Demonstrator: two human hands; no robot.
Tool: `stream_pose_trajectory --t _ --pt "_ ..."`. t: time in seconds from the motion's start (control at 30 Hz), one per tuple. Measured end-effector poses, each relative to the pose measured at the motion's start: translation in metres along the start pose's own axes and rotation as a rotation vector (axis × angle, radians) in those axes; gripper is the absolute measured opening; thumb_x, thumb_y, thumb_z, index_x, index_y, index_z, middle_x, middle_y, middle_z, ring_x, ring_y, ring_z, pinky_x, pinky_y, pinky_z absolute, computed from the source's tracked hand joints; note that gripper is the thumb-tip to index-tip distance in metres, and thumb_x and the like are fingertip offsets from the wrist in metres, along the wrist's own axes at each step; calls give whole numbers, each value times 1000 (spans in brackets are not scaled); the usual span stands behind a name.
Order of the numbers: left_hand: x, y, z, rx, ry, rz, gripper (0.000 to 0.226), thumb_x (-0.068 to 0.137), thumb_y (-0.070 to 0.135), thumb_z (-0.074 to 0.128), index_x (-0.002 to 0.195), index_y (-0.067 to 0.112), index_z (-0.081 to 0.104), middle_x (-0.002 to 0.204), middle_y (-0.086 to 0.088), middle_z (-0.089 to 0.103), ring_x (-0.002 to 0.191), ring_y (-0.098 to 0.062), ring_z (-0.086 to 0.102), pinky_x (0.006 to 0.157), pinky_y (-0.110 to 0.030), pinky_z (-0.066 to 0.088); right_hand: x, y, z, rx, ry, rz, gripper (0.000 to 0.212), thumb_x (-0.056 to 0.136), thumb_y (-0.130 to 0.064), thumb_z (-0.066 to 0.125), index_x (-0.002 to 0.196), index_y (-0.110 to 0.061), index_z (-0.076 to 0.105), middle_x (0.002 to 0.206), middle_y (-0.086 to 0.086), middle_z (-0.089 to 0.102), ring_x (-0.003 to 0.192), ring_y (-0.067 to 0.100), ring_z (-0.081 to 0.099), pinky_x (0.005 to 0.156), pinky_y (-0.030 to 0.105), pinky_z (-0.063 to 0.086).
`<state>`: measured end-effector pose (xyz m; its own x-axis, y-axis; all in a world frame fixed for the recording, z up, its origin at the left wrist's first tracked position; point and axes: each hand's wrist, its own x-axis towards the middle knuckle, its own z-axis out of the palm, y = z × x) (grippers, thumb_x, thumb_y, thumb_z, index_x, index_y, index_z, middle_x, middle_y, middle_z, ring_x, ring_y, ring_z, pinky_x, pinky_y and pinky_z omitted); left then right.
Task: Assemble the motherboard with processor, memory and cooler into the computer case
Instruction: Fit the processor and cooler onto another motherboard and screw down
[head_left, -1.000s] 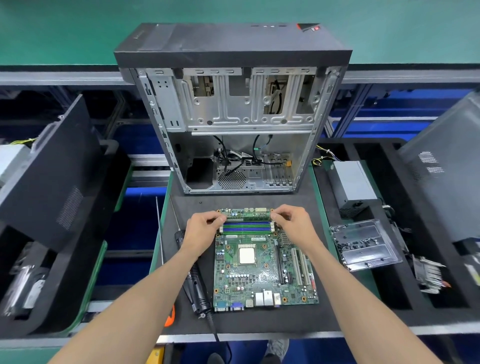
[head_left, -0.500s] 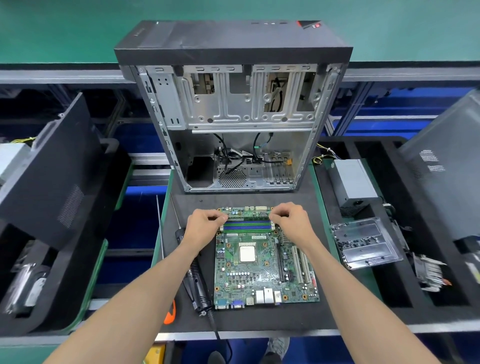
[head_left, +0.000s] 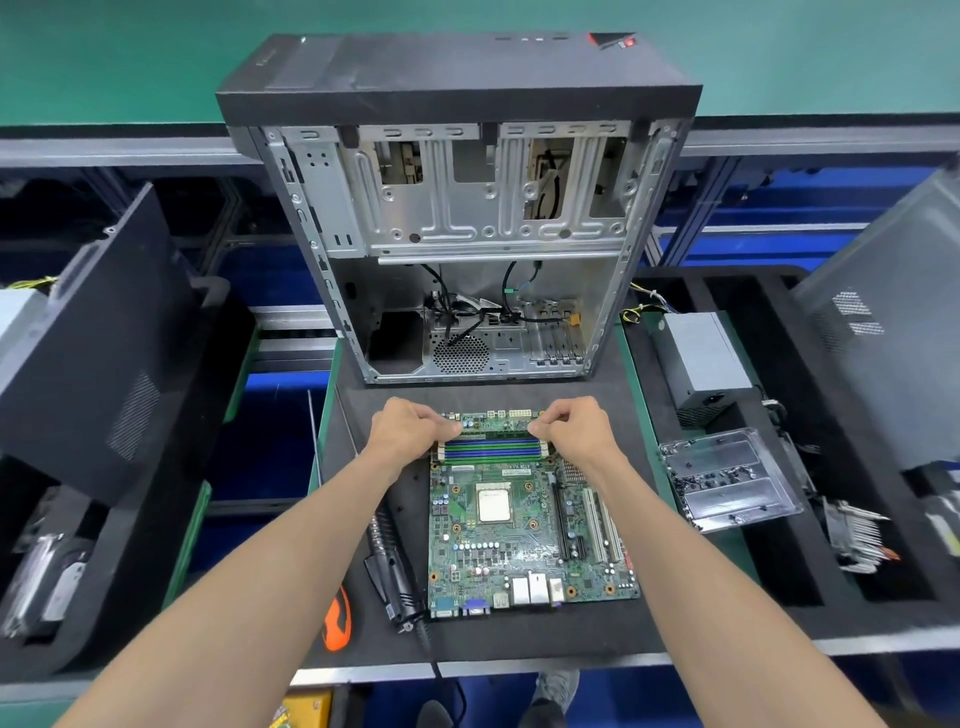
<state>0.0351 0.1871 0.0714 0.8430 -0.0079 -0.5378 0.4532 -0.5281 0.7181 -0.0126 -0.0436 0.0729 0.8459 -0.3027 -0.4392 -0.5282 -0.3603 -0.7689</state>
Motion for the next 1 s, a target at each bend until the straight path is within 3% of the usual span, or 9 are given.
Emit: stream_pose_trajectory --t 0.23,0.4,0.57,0.7,1.0 --pt "0 11 3 59 62 -61 18 74 28 89 78 15 79 94 -5 73 87 -12 63 95 -38 56 4 0 2 -24 12 34 22 87 -14 80 67 -13 70 88 -2 72 84 12 62 82 29 42" --pt "-1 18 2 126 77 -90 28 72 29 90 84 7 78 98 -9 71 78 -15 65 84 -37 61 7 -1 2 -17 -1 61 20 86 -15 81 68 -13 73 92 -1 71 90 14 59 87 30 39" --pt "0 23 8 164 98 -114 35 74 28 89 90 1 73 104 -14 69 89 -27 70 84 -38 61 8 1 2 -23 -1 50 21 86 -15 81 67 -14 72 85 -6 70 86 10 60 83 29 41" --pt "0 27 9 215 91 -144 40 75 30 87 97 0 71 104 -15 70 96 -30 71 87 -38 59 9 3 3 -20 7 42 20 85 -15 82 68 -13 72 85 -5 72 77 4 60 64 21 41" --pt "-2 25 11 194 106 -162 42 78 31 85 104 1 70 109 -14 69 101 -29 69 89 -38 59 8 0 4 -26 10 63 19 86 -16 82 69 -13 73 84 -5 72 77 0 58 64 20 39"
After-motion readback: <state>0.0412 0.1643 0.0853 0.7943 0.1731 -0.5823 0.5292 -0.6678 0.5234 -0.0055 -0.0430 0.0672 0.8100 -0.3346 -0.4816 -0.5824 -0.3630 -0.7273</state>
